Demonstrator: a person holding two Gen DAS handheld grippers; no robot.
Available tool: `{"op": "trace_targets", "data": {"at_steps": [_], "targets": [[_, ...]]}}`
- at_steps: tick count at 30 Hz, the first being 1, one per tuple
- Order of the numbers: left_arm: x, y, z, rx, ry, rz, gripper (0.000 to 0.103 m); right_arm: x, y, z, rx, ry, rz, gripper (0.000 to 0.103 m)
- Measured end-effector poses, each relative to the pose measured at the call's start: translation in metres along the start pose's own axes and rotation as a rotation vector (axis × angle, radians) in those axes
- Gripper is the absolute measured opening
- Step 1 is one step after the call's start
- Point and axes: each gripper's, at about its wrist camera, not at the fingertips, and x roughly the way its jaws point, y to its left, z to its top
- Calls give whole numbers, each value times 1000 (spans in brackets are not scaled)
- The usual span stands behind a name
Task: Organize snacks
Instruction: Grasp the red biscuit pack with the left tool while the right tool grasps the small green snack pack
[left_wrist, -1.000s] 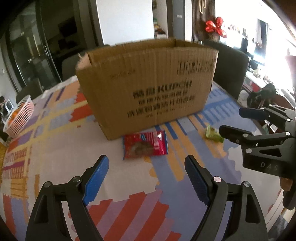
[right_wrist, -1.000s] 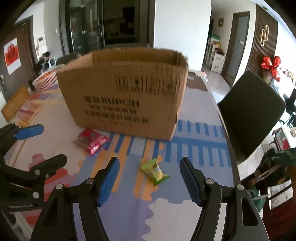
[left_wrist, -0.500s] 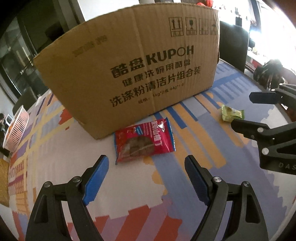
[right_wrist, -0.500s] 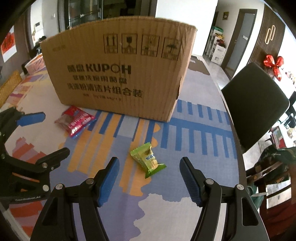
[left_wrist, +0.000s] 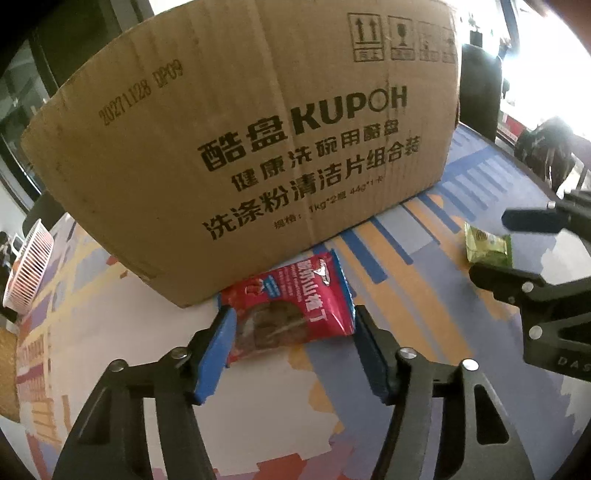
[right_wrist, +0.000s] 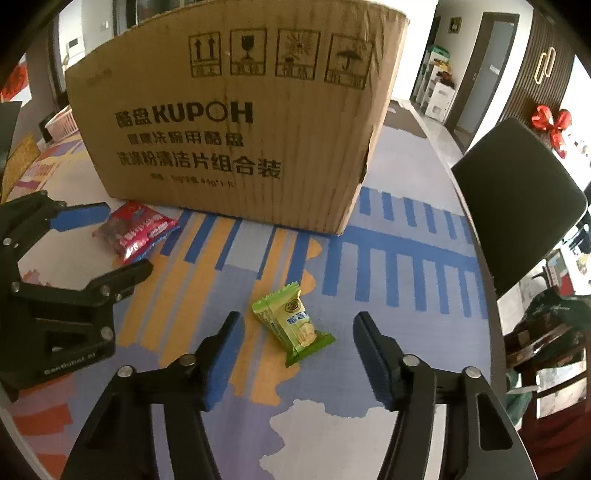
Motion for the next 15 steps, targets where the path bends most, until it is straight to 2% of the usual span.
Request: {"op": "trace_targets", "data": {"at_steps": [4, 6, 7, 9, 15], "targets": [[-2, 4, 3, -25, -9, -2, 50, 7, -4, -2, 32, 13, 39, 45], [-5, 8, 3, -44, -16, -12, 39, 8, -6, -3, 48, 9, 54, 35], [-7, 10, 4, -55, -21, -31, 38, 8, -6, -3, 50, 7, 57, 31], [-14, 11, 4, -58, -38, -28, 31, 9, -7, -3, 51, 5, 62, 31], [-27, 12, 6, -83, -67, -40, 20, 5, -7, -6, 71, -6, 95, 28]]}}
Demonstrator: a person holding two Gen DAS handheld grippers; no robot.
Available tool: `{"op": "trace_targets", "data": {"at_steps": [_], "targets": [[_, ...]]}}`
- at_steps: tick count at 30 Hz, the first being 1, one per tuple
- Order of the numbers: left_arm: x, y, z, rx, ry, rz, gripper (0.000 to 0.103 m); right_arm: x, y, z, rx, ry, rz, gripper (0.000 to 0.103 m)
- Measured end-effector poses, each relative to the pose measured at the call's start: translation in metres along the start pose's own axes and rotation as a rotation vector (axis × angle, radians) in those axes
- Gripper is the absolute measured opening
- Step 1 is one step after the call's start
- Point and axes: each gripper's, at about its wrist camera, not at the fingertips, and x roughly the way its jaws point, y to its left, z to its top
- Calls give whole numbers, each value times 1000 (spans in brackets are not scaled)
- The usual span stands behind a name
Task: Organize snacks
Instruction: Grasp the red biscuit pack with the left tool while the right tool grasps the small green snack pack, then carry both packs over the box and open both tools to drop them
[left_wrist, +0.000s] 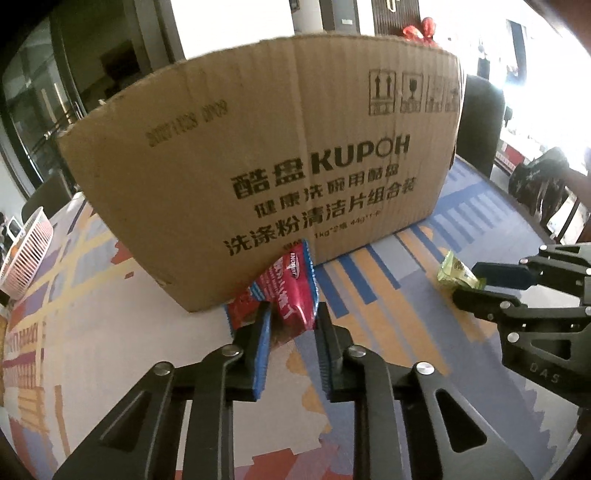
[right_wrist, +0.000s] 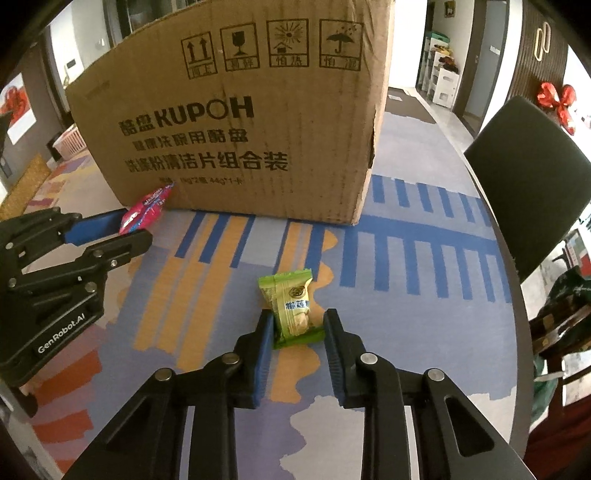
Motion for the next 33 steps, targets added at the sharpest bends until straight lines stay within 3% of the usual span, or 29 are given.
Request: {"op": "trace_targets", "data": {"at_steps": [5, 16, 33], "targets": [[-17, 7, 2, -45, -38, -24, 14, -12, 5, 2, 8, -34, 19, 27], [-45, 23, -1, -167, -72, -112, 13, -47, 31, 14, 5, -124, 75, 27], [-107, 26, 13, -204, -226, -143, 13, -109, 40, 31, -4, -287, 107, 27]]}}
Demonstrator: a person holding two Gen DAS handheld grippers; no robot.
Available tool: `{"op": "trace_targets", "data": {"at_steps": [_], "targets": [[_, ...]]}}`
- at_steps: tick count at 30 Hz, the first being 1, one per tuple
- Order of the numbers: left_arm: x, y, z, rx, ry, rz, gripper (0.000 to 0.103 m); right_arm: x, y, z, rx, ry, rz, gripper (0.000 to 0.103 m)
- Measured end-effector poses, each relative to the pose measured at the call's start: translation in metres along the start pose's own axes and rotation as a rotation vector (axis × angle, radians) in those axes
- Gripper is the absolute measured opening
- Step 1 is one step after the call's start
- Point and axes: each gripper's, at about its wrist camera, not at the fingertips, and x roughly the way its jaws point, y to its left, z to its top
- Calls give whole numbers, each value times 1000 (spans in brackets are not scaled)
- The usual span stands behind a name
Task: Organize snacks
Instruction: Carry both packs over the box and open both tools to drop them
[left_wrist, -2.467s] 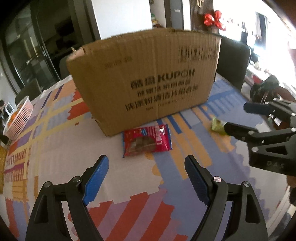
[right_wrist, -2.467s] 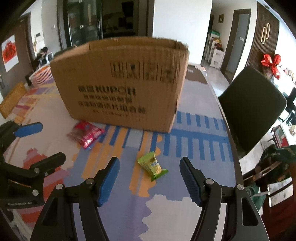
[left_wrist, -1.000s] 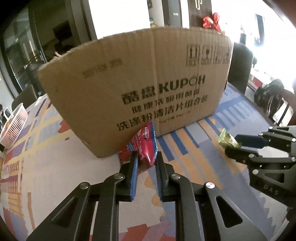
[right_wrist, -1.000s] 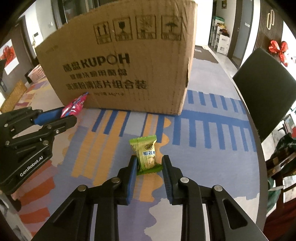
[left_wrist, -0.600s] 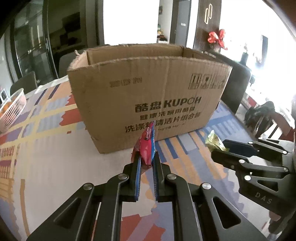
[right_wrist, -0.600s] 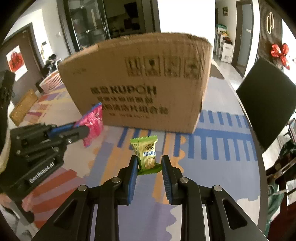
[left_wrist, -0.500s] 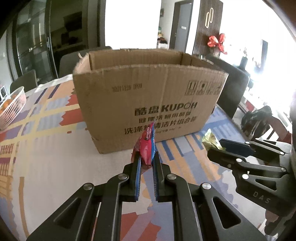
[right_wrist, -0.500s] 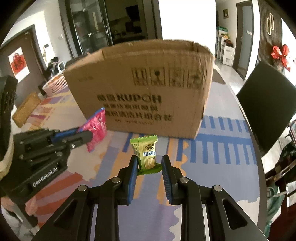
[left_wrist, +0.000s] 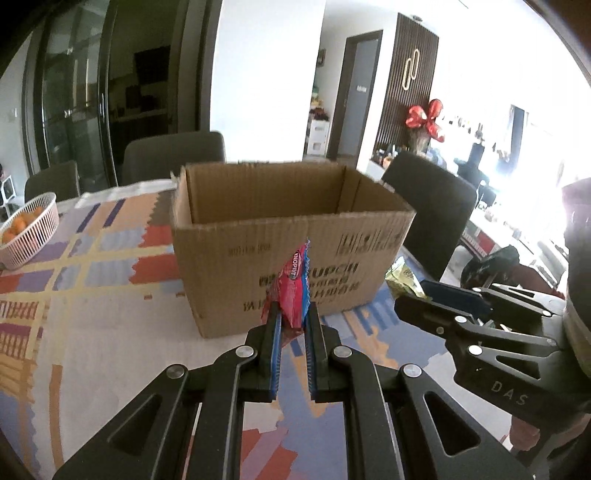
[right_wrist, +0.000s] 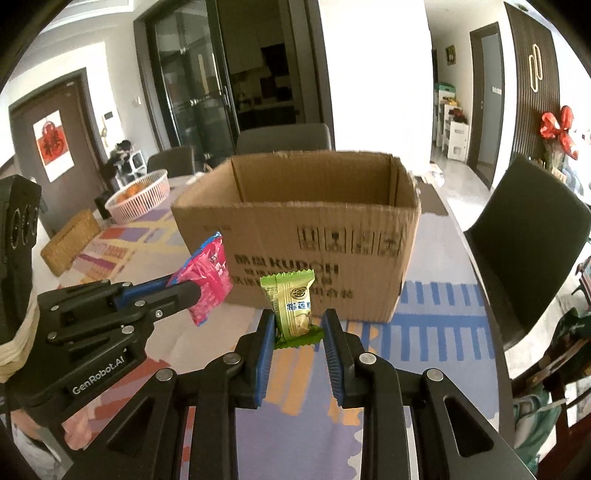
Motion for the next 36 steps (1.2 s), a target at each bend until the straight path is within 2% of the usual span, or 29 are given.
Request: {"op": "trace_targets", "data": {"at_steps": [19, 27, 36], "targets": [[-36, -4, 58, 30, -165, 8, 13, -33, 3, 57, -5, -171, 1, 27], [-31, 7, 83, 22, -185, 22, 13, -29, -2, 84, -6, -192, -17, 27], [-11, 16, 112, 12, -155, 30, 13, -18, -4, 117, -27, -196, -32, 27]]}}
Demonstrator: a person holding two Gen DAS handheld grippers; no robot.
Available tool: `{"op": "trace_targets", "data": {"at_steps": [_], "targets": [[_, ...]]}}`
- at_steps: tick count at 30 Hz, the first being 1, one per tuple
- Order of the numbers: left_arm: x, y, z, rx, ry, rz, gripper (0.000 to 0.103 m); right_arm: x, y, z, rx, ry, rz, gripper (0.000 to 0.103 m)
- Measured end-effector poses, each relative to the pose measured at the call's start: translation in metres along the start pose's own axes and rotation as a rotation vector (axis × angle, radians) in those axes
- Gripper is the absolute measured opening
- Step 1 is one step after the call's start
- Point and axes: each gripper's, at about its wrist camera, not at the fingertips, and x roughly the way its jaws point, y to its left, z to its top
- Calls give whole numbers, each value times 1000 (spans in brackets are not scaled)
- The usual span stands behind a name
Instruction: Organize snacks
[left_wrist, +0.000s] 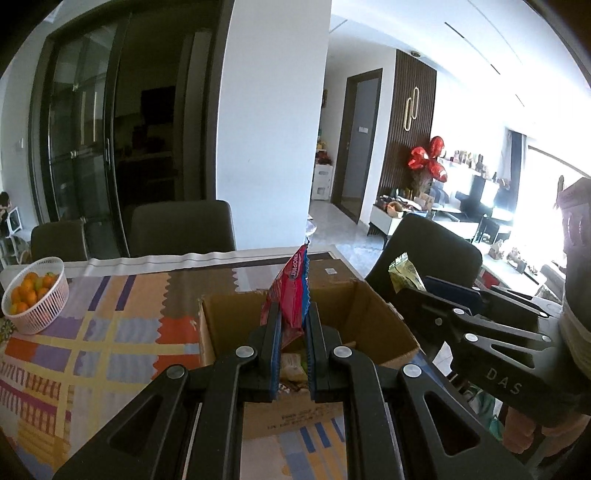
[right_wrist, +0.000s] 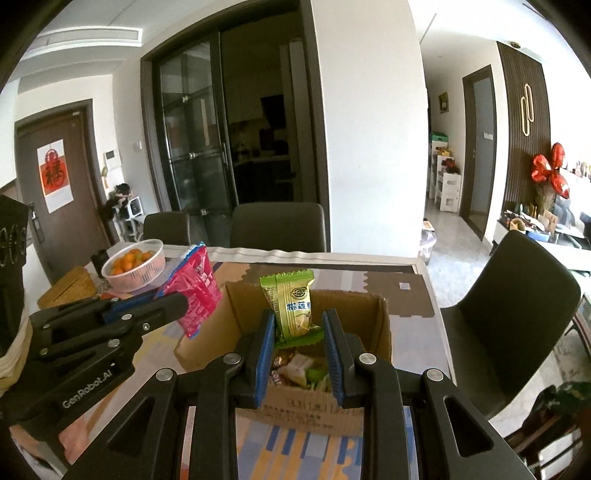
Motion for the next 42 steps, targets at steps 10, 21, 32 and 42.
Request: {"op": "trace_targets", "data": {"at_steps": [10, 21, 32, 42], "targets": [[47, 10, 13, 27, 98, 48, 13, 52, -16, 17, 21, 138, 14, 27], [89, 17, -2, 23, 227, 113, 16, 95, -27, 4, 20, 270, -53, 27], [46, 16, -13, 17, 175, 215, 51, 76, -33, -13, 56, 280, -132, 57], [-11, -1, -39, 29, 96, 239, 67, 0, -13, -28, 27, 126, -149, 76]]}}
